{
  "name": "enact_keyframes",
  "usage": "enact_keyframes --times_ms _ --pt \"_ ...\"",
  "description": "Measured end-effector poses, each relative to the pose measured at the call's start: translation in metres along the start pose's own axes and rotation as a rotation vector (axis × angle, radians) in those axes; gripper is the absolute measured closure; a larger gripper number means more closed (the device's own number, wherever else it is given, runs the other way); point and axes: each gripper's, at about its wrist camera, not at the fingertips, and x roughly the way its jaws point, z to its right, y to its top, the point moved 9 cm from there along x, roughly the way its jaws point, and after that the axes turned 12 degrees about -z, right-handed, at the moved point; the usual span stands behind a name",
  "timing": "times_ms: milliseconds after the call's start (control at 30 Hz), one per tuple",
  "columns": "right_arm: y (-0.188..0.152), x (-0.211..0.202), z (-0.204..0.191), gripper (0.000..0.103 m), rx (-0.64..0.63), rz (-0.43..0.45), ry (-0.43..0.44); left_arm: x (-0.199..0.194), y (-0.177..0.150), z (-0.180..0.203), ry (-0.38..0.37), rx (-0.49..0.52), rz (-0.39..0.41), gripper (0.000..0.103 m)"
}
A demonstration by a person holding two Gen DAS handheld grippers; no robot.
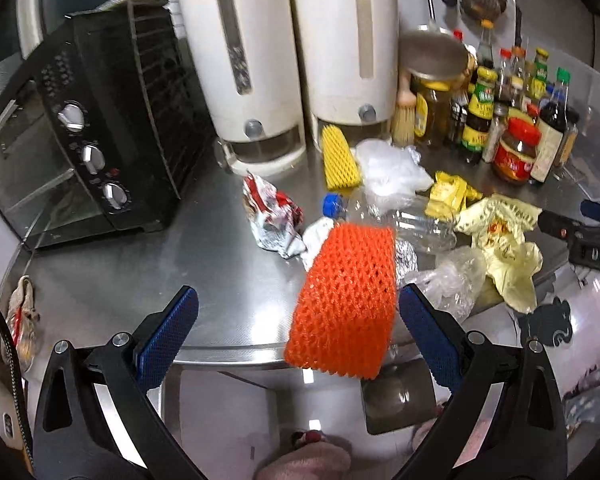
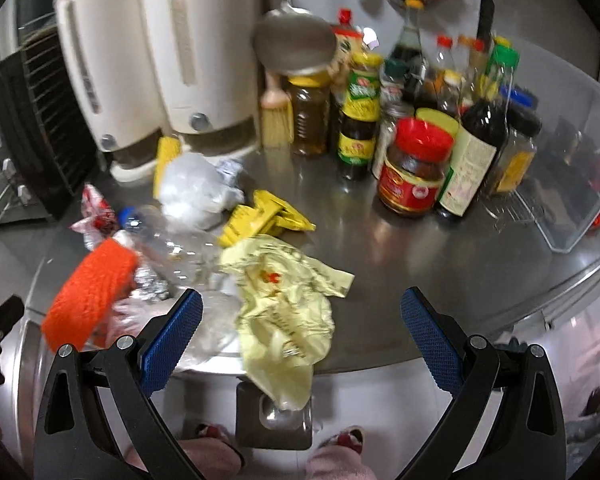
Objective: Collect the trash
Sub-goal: 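Grasp the orange foam net with the left tool while the right tool grasps the yellow plastic bag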
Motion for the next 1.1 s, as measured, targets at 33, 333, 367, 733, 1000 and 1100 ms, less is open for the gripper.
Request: enact_keyframes --times_ms 33,333,367,733,1000,1100 --pt "0.0 0.002 0.003 0.003 0.005 -0.006 -0.004 0.004 0.0 0.001 -0.005 0.005 -0.014 0.008" --pt "-0.01 0.015 0.009 0.003 0.031 -0.061 0.093 0.03 -0.003 0.01 -0.022 0.036 -0.083 0.008" --pt "-0.011 0.015 0.008 0.003 0.028 -0.062 0.096 0.031 -0.002 0.013 -0.028 0.039 -0.086 0.008" --pt "-0.018 0.042 -0.004 0.02 0.04 -0.13 0.159 0.062 -0.006 0.025 -0.028 0.06 -0.168 0.021" --pt "-0.026 0.067 -0.013 0.047 0.033 -0.186 0.173 0.087 -0.016 0.027 -0.101 0.044 -0.245 0.063" --pt "-0.025 0.07 -0.012 0.067 0.046 -0.187 0.189 0.085 -0.015 0.025 -0.113 0.042 -0.237 0.074"
